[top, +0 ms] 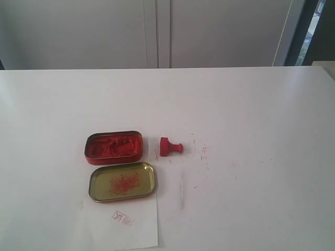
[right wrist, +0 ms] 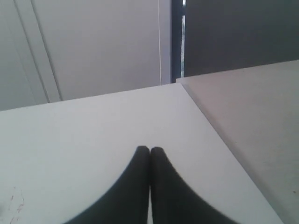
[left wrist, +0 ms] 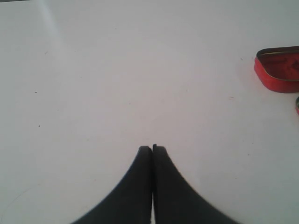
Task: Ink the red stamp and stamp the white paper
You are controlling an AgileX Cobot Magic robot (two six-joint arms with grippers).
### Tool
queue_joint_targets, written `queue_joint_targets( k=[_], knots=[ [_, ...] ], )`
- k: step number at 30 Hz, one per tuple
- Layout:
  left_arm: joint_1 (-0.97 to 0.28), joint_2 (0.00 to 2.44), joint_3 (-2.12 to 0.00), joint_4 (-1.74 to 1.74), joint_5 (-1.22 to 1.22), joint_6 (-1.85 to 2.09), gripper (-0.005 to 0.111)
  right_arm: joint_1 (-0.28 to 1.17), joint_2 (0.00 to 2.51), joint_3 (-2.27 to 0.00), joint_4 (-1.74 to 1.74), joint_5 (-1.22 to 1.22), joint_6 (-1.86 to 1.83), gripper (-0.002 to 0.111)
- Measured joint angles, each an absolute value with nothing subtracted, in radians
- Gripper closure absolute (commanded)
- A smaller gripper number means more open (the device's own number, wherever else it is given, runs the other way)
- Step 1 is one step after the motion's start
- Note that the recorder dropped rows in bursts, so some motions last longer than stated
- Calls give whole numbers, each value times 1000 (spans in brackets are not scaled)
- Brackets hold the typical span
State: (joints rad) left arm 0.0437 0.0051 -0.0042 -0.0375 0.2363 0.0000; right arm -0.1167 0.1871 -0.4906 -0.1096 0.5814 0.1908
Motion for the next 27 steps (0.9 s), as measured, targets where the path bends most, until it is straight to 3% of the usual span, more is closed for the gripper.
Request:
queue_joint_targets(
  k=[9,27],
  knots=[
    [44,5,-4,-37,236,0,107,-117,5,-422,-110,562,191,108],
    [44,5,-4,-37,236,0,107,-117,5,-100,-165,414,191,108]
  ],
)
